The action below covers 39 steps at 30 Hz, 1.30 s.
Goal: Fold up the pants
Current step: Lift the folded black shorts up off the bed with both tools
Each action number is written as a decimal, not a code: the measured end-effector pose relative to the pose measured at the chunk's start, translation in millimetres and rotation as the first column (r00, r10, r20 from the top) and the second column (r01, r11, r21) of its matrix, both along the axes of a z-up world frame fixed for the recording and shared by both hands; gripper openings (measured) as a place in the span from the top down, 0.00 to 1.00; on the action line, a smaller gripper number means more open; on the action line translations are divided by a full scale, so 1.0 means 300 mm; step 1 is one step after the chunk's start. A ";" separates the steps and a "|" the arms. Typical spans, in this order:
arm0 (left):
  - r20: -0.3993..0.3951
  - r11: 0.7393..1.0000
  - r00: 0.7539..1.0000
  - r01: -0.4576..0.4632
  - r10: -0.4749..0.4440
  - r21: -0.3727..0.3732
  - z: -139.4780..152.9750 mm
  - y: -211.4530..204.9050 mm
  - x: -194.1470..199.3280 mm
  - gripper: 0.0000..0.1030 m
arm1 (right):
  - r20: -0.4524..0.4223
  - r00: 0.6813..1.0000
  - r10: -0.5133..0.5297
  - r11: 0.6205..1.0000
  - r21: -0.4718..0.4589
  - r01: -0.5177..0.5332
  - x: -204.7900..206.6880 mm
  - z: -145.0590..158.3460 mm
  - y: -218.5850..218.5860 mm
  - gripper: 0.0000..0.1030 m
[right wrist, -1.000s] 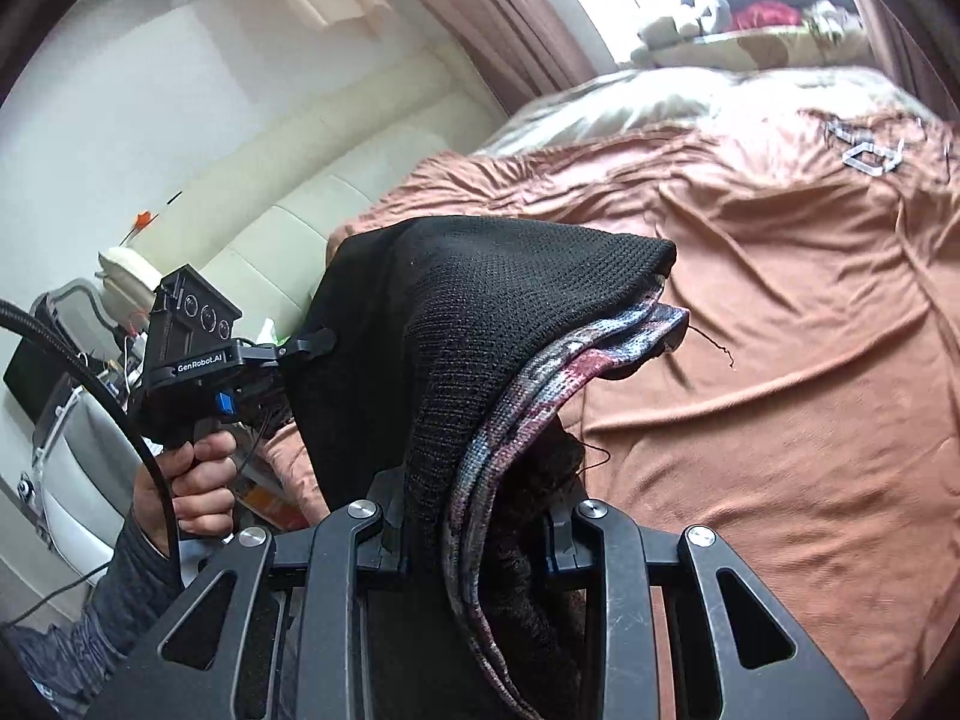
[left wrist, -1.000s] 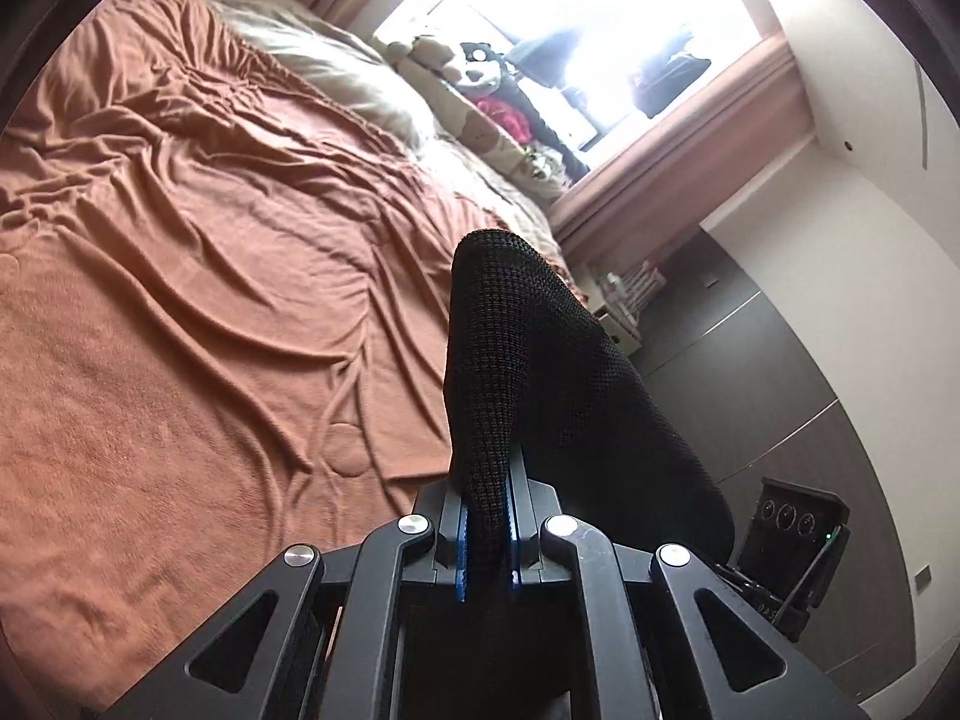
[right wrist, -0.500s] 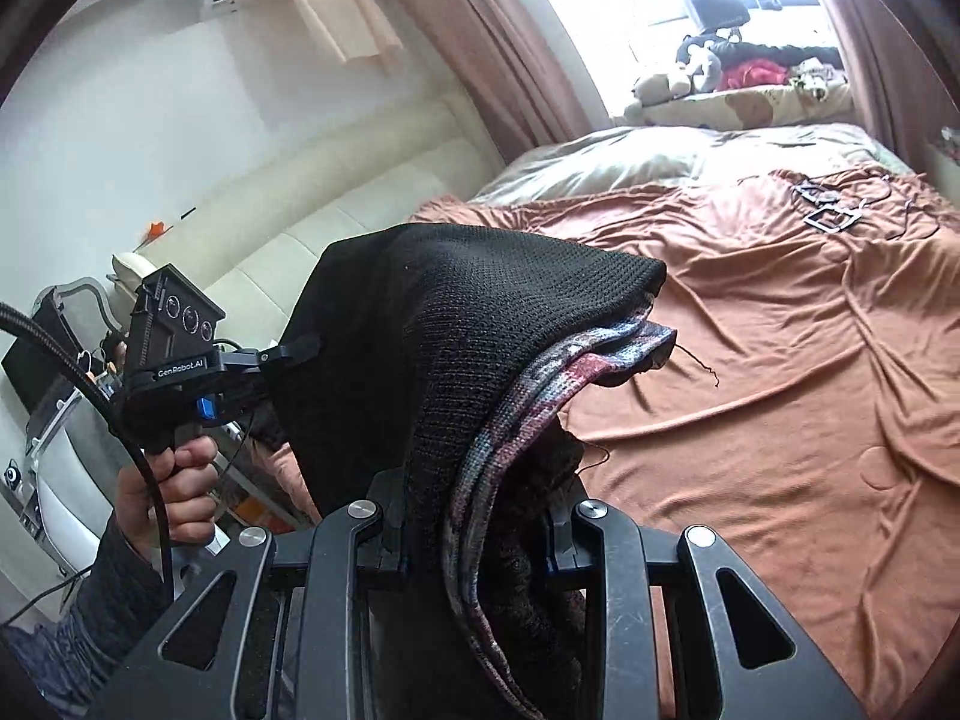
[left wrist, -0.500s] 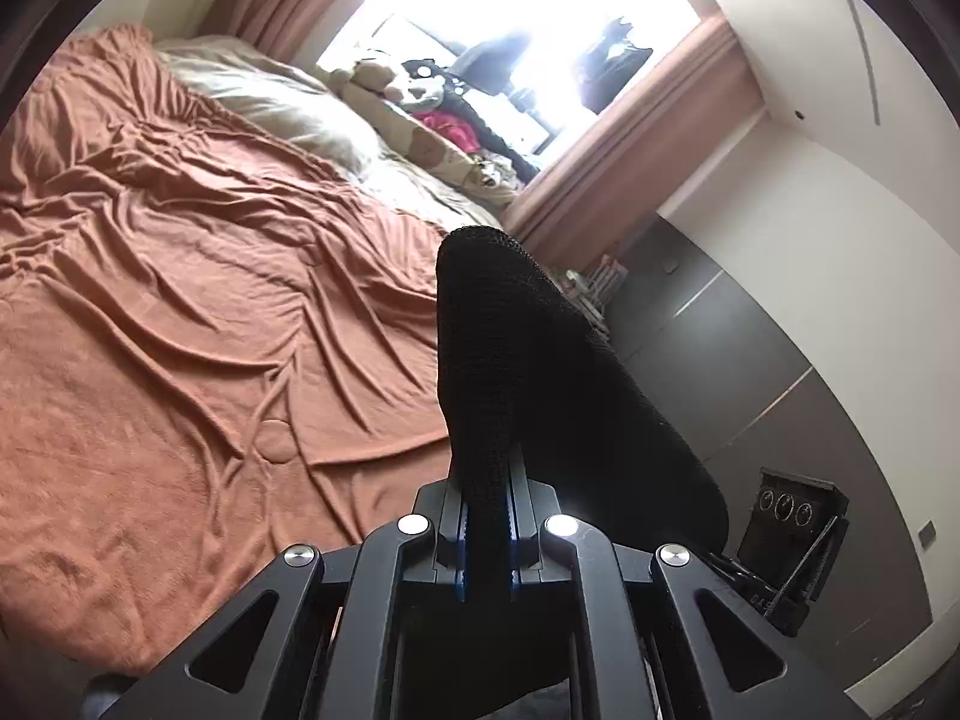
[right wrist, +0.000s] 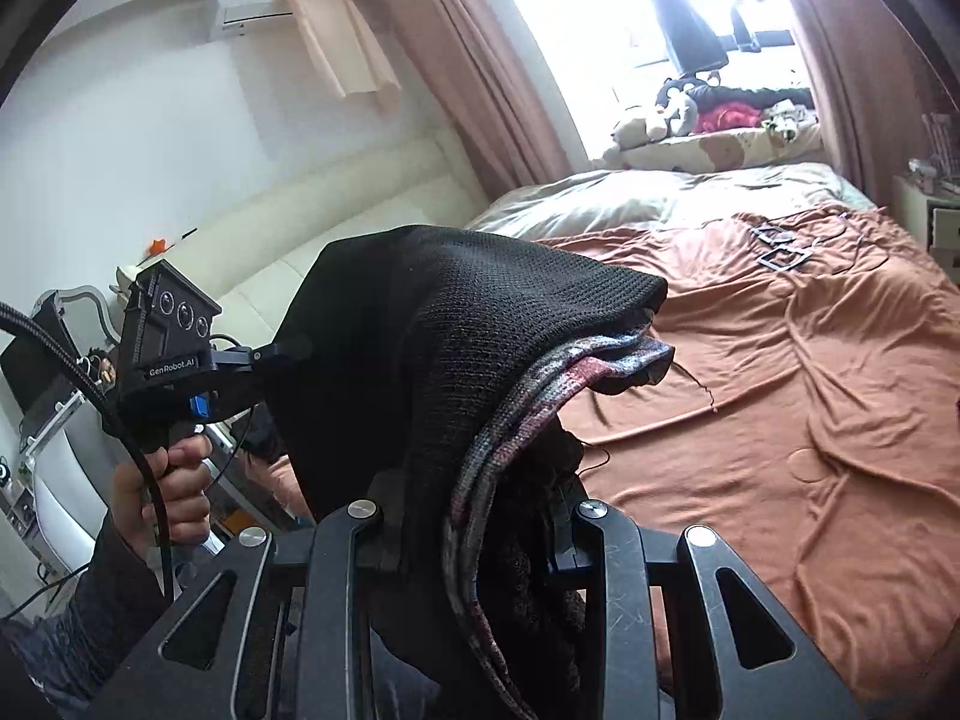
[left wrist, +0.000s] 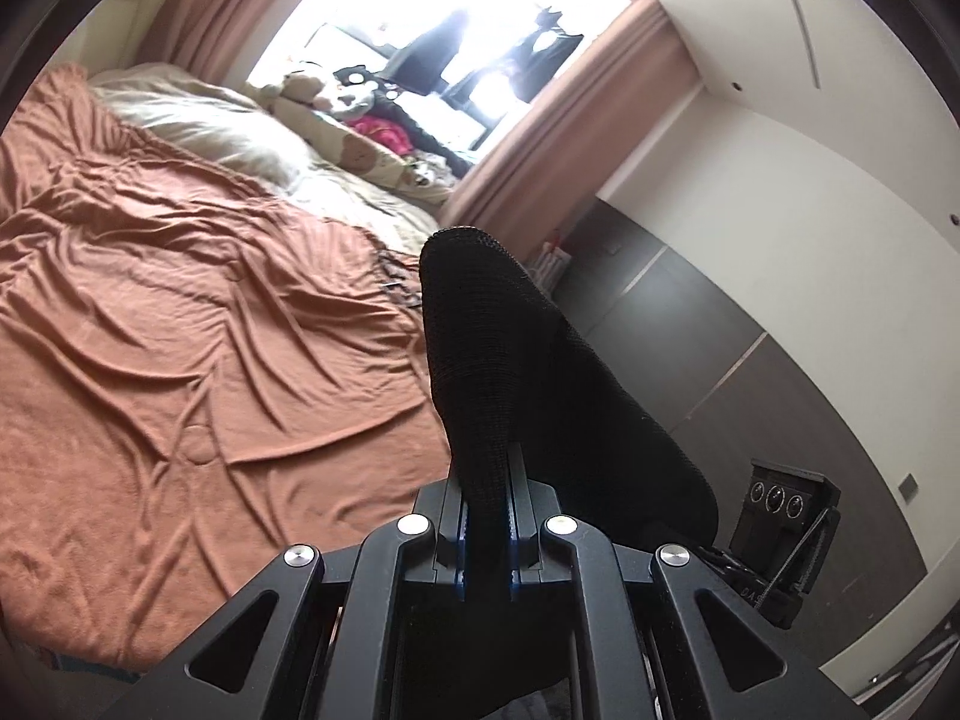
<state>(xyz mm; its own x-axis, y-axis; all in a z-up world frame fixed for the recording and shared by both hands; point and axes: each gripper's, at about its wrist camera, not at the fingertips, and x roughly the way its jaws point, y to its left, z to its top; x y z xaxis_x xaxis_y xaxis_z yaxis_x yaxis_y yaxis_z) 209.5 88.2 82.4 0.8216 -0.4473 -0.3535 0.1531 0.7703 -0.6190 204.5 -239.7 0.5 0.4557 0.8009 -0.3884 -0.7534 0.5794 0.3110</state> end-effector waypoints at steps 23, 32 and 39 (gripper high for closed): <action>0.019 0.977 0.978 0.207 -0.208 0.044 0.091 -0.423 0.136 0.91 | 0.058 0.989 -0.133 0.990 -0.030 0.135 -0.124 0.087 -0.251 0.75; 0.033 0.953 0.953 0.299 -0.300 0.050 0.091 -0.650 0.271 0.91 | 0.094 0.974 -0.208 0.976 -0.042 0.212 -0.156 0.106 -0.369 0.75; 0.029 0.913 0.913 0.406 -0.407 0.025 0.057 -0.850 0.461 0.91 | 0.108 0.956 -0.274 0.955 -0.082 0.283 -0.133 0.133 -0.461 0.75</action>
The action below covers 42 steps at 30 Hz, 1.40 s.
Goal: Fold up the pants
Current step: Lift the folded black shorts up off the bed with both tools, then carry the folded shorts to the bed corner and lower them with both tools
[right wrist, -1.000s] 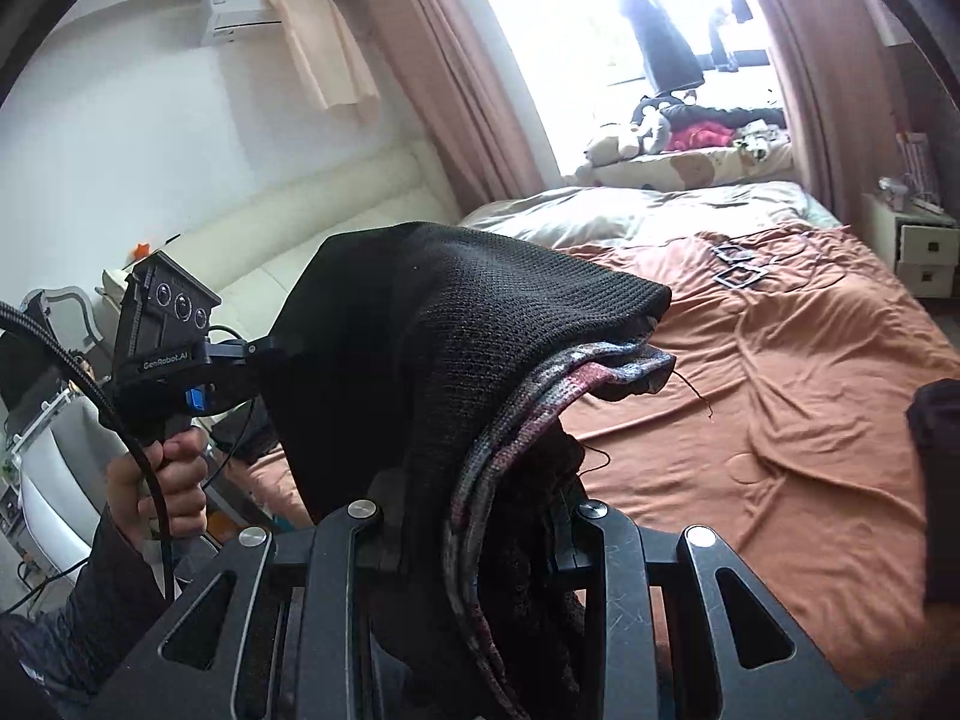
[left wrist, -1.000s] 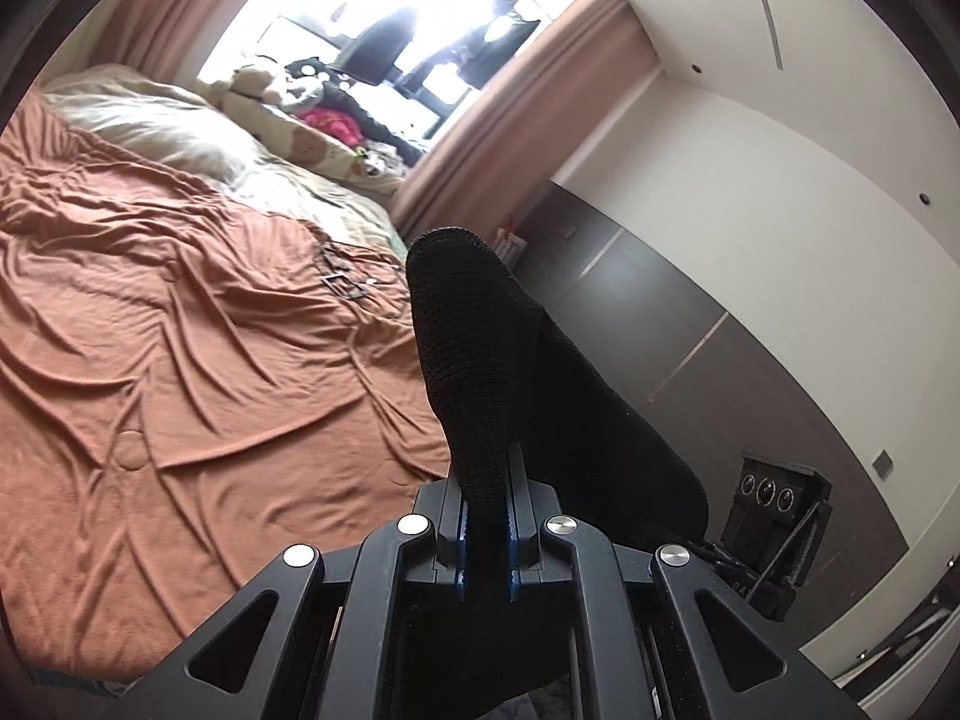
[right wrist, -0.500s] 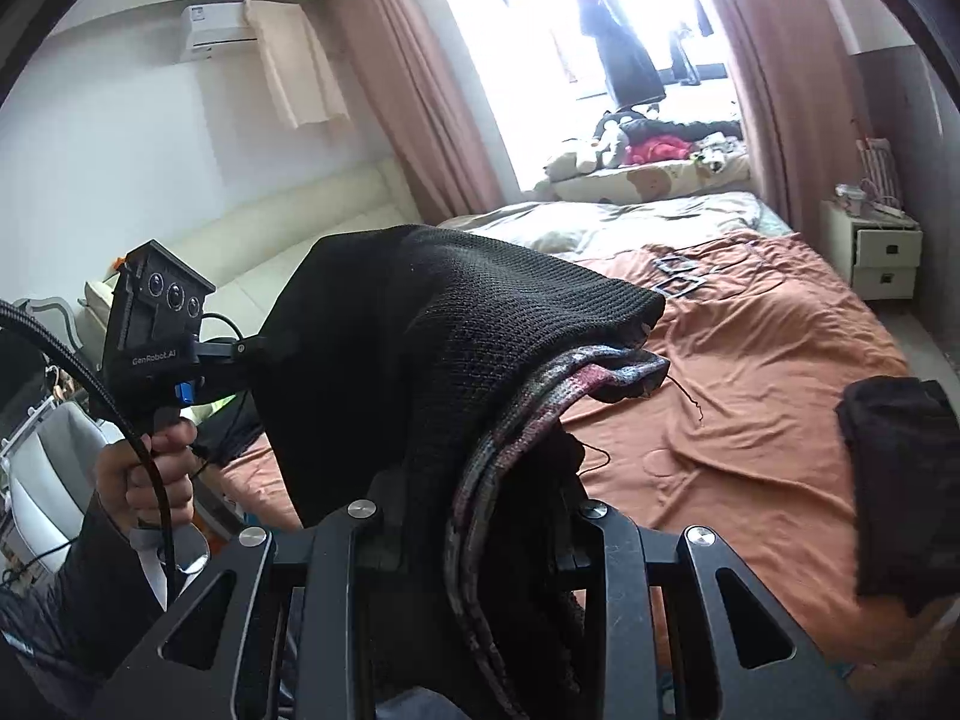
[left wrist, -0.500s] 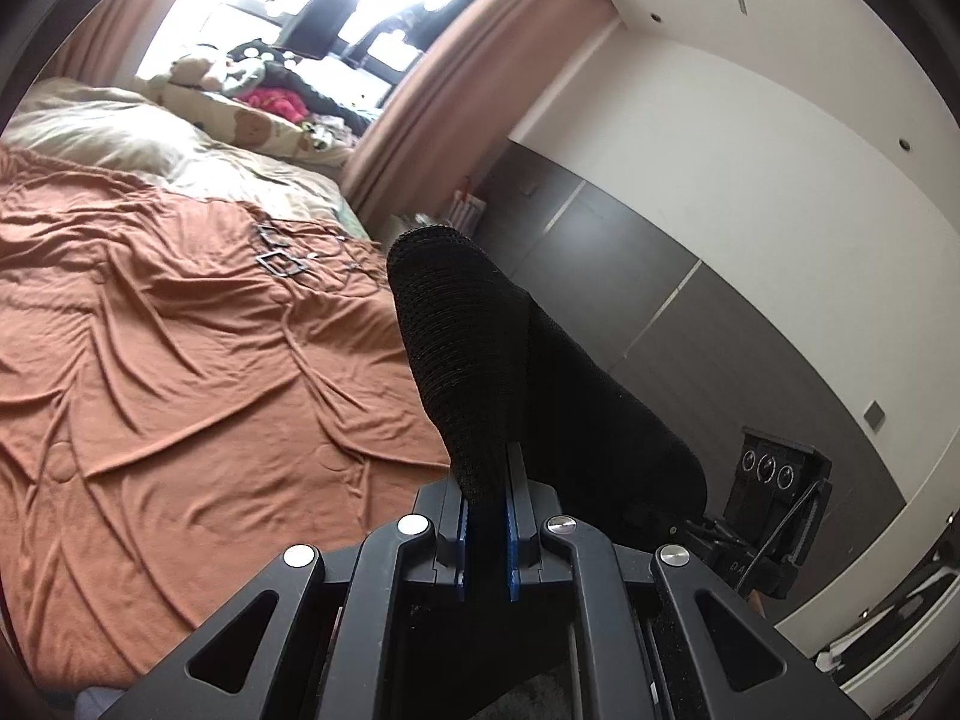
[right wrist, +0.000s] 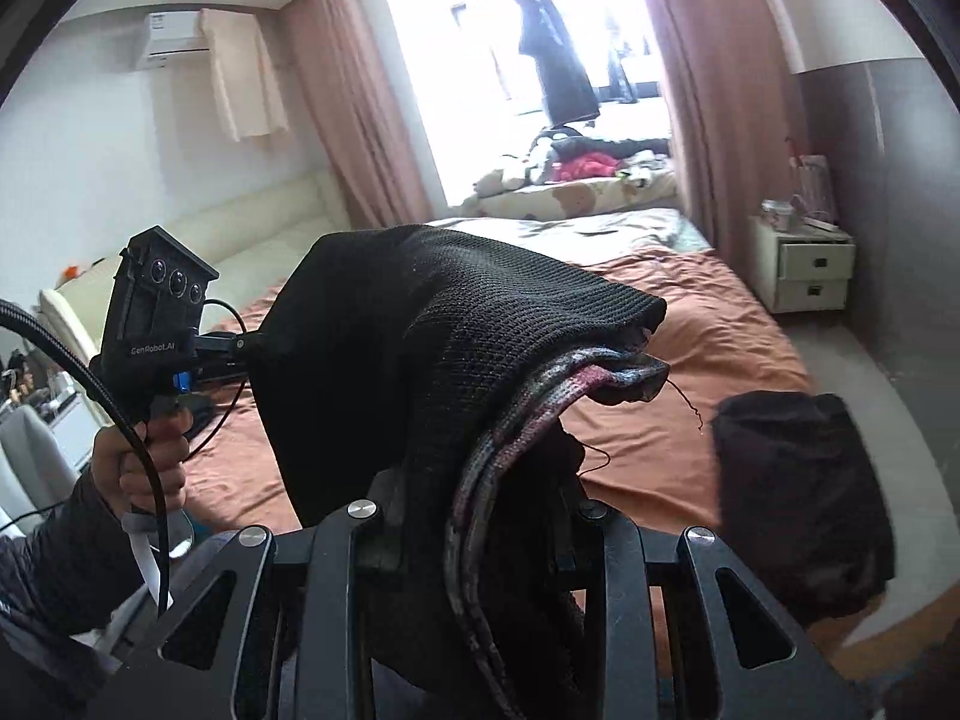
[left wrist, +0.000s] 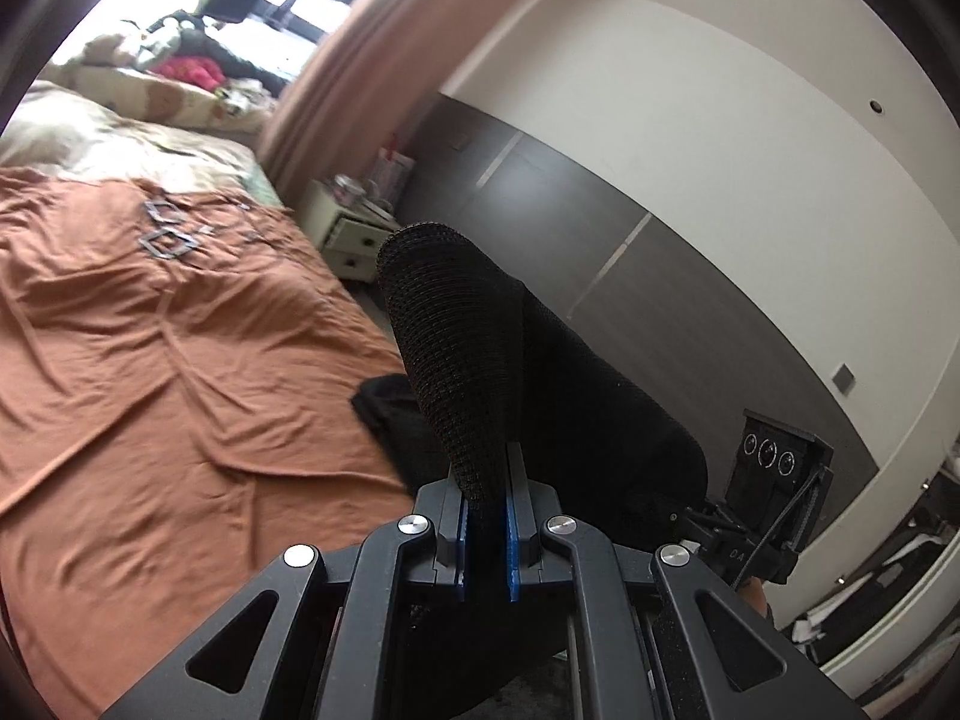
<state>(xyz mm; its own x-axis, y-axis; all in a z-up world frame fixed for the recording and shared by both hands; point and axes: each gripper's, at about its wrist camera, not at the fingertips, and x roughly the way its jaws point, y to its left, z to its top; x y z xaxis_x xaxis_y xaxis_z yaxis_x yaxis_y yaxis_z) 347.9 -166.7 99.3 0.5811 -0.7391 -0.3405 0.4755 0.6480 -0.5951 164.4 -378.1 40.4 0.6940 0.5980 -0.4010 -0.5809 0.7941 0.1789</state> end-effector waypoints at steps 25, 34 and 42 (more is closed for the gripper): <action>-0.028 0.965 0.966 0.256 -0.258 -0.049 -0.128 -0.482 0.481 0.91 | 0.047 0.977 -0.206 0.966 -0.148 0.210 -0.082 0.061 -0.038 0.75; -0.091 0.953 0.949 0.295 -0.301 -0.073 -0.256 -0.614 0.597 0.91 | 0.011 0.967 -0.256 0.947 -0.200 0.253 -0.103 0.038 -0.048 0.75; -0.144 0.951 0.940 0.301 -0.309 -0.073 -0.375 -0.714 0.716 0.91 | -0.032 0.954 -0.298 0.921 -0.273 0.279 -0.059 0.060 -0.049 0.75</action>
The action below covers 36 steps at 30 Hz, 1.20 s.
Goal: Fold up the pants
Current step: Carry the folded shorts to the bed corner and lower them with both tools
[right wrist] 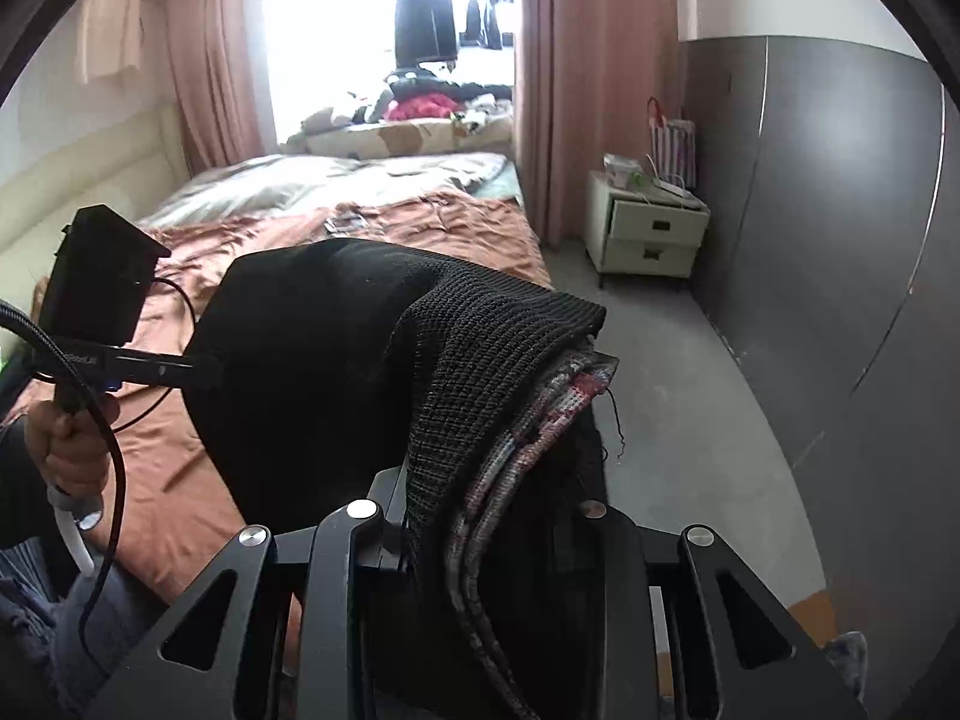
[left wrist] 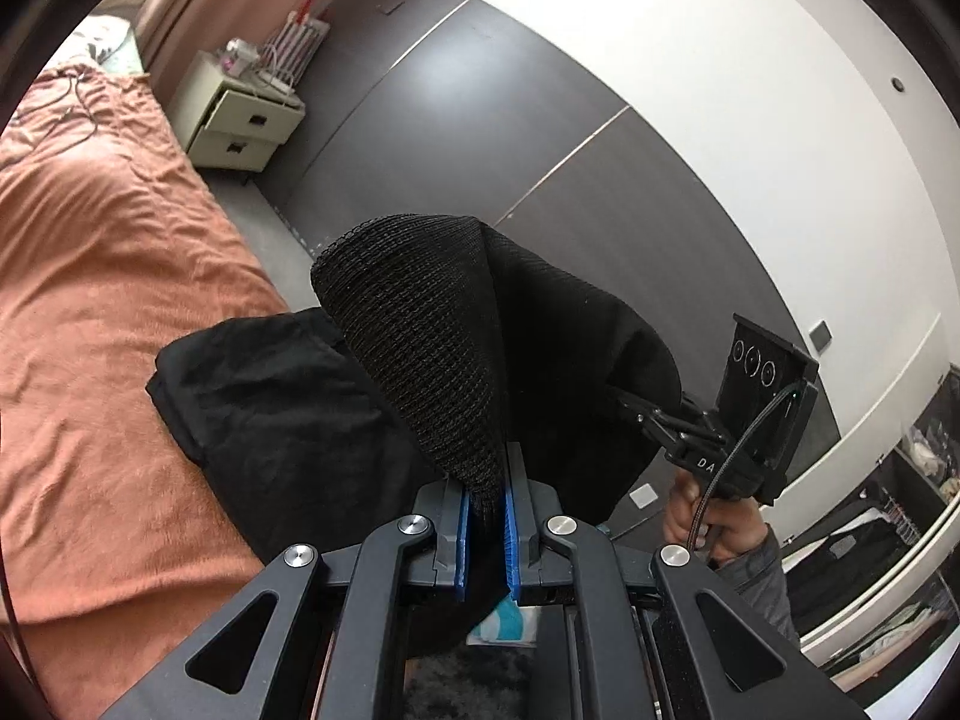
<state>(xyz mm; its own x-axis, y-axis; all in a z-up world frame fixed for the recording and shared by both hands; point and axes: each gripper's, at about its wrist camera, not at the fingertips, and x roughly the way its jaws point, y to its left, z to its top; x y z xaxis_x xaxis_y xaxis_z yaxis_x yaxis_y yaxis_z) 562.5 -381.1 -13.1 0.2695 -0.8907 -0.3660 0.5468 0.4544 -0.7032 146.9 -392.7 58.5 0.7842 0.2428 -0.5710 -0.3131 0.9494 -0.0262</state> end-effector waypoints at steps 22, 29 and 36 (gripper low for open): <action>-0.208 0.984 0.965 -0.143 0.163 0.108 -0.387 0.016 0.340 0.81 | -0.275 0.945 -0.179 0.982 -0.116 0.152 0.267 -0.142 0.030 0.54; -0.226 0.979 0.954 -0.186 0.199 0.077 -0.397 0.046 0.407 0.62 | -0.197 0.949 -0.245 0.969 -0.050 0.240 0.076 -0.064 -0.048 0.54; -0.273 0.960 0.920 -0.268 0.281 0.084 -0.434 0.079 0.484 0.89 | -0.142 0.976 -0.166 0.980 0.083 0.179 -0.016 -0.001 -0.007 0.55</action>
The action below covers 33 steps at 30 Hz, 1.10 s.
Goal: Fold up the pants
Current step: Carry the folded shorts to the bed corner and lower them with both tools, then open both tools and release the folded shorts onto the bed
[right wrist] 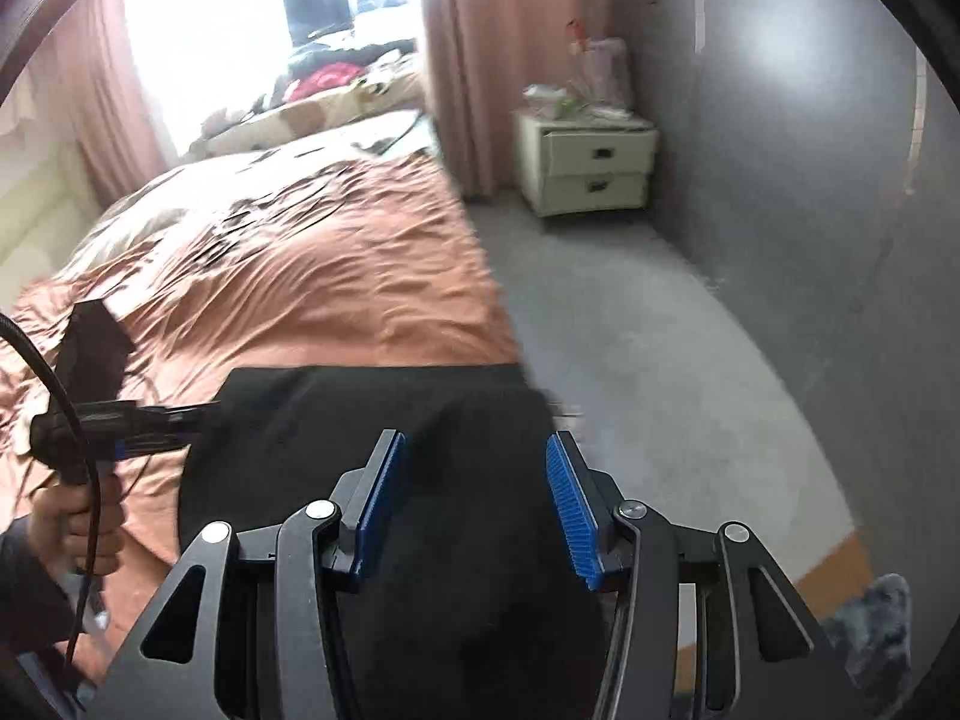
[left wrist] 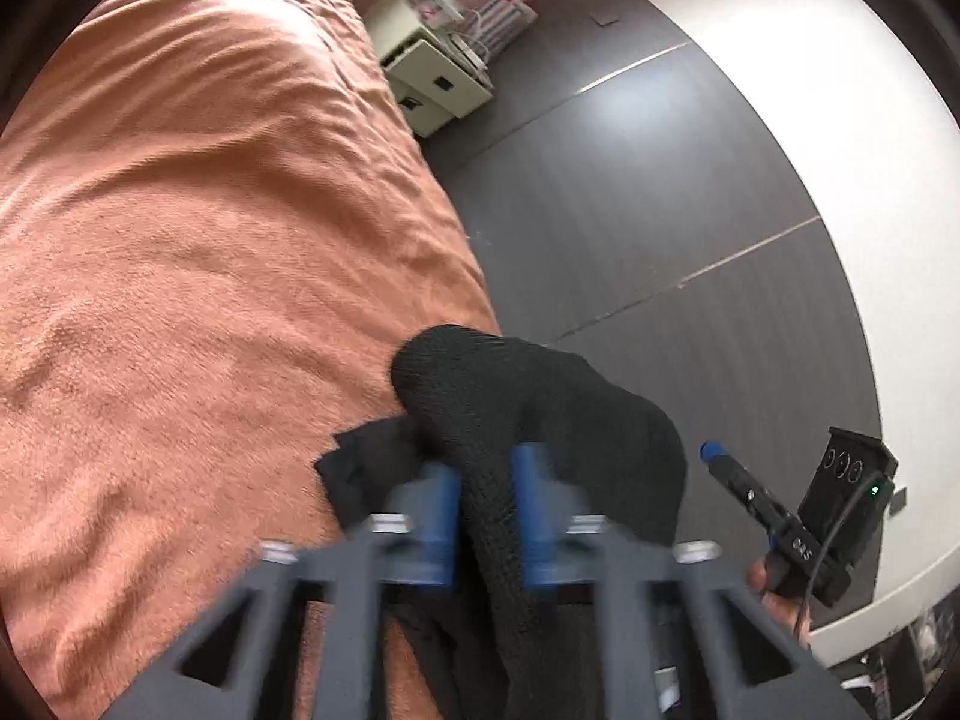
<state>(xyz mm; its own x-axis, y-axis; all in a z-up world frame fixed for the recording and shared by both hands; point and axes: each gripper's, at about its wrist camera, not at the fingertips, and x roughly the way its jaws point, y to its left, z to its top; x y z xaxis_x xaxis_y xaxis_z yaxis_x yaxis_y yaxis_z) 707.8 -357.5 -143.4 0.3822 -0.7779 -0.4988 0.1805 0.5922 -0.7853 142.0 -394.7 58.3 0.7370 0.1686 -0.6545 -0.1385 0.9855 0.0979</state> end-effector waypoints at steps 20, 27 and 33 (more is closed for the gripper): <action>-0.014 0.979 0.999 -0.033 0.037 0.201 0.056 0.070 -0.124 0.68 | -0.027 0.992 -0.126 0.991 0.047 0.127 -0.306 -0.055 -0.134 0.58; 0.014 0.976 1.000 -0.022 0.020 0.215 0.098 0.082 -0.203 0.48 | -0.030 0.999 -0.036 0.999 0.035 0.037 -0.381 -0.129 -0.109 0.56; 0.046 0.965 0.999 -0.004 -0.008 0.264 0.148 0.114 -0.277 0.45 | -0.039 0.997 -0.061 0.997 -0.052 0.059 -0.459 -0.155 -0.136 0.48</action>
